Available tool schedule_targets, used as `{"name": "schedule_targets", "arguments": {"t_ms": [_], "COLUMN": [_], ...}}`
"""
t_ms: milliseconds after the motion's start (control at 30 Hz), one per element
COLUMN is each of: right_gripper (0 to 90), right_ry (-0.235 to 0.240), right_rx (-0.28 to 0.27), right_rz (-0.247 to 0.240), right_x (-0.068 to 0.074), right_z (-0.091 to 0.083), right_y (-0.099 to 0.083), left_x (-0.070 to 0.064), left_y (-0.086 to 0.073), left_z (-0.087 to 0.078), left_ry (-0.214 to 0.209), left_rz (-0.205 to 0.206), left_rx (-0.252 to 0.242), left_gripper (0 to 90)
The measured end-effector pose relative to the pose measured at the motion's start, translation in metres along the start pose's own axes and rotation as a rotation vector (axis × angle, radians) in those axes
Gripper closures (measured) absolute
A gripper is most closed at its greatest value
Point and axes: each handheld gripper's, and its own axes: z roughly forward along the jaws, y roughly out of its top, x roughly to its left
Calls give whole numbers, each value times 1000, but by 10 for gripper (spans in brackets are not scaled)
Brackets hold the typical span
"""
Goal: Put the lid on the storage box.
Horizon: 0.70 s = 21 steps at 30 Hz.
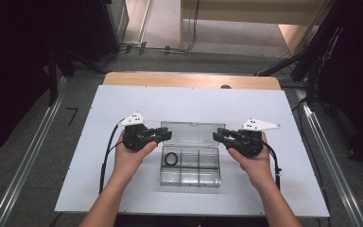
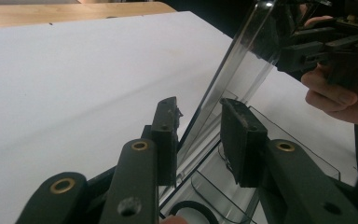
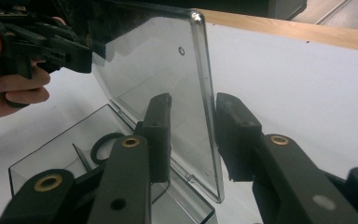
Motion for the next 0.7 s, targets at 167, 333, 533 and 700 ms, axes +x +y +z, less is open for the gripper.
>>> {"name": "schedule_targets", "arguments": {"t_ms": [167,333,533,700], "right_gripper": [664,664,665,664], "right_ry": [1,3,1,-2], "right_rx": [2,2,2,5], "right_rz": [-2,-10,-19,-25], "right_x": [1,3,5,8], "right_z": [-2,-3,-5,-6], "right_y": [-1,-2,-4,-5], "left_x": [-2,-2,-4,-3], "left_y": [-1,-1,-4,-11], "left_z": [-1,-2,-13,-24], "left_ry": [-1,2,25,38], "left_rz": [8,8,16,3], "left_rx": [2,8,7,10], "left_gripper": [662,647,586,620]}}
